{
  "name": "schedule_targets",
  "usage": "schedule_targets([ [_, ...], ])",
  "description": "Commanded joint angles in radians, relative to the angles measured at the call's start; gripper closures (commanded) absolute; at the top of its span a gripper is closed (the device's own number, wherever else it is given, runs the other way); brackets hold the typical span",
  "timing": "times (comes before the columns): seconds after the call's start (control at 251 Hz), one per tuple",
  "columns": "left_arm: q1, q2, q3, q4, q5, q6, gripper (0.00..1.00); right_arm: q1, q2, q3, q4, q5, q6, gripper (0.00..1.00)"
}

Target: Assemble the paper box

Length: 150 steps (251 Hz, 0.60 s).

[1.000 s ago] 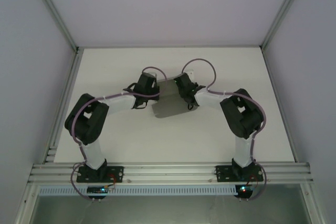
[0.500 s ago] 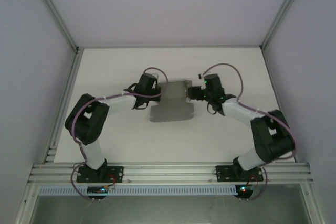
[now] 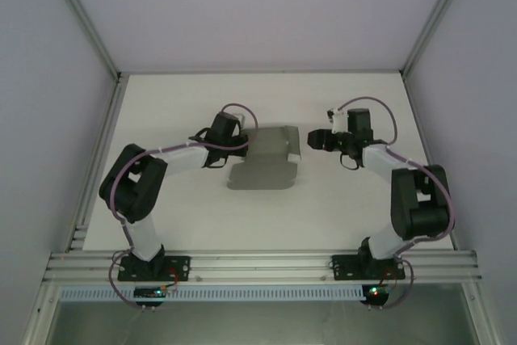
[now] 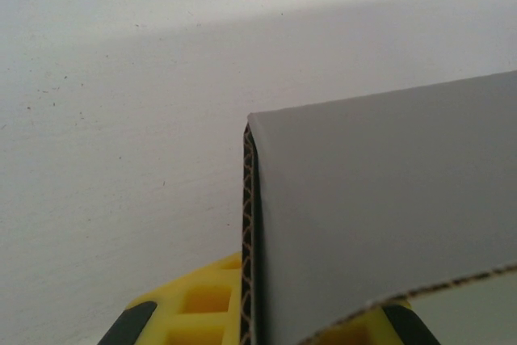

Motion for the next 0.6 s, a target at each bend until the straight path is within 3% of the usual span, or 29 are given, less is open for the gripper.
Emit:
schedule_targets([
  [0.0, 0.003, 0.019, 0.01, 0.012, 0.027, 0.014, 1.0, 0.028, 0.058, 0.076, -0.037, -0.174, -0.079, 0.38],
  [0.339, 0.003, 0.025, 0.013, 0.004, 0.017, 0.005, 1.0, 0.166, 0.138, 0.118, -0.033, -0.261, -0.142, 0.39],
  [0.511, 0.002, 0.023, 0.016, -0.001, 0.019, 0.004, 1.0, 0.24, 0.16, 0.142, -0.025, -0.043, -0.09, 0.34],
  [0.595, 0.001, 0.025, 0.021, -0.01, 0.018, -0.003, 1.0, 0.276, 0.177, 0.153, -0.022, 0.008, -0.066, 0.34],
])
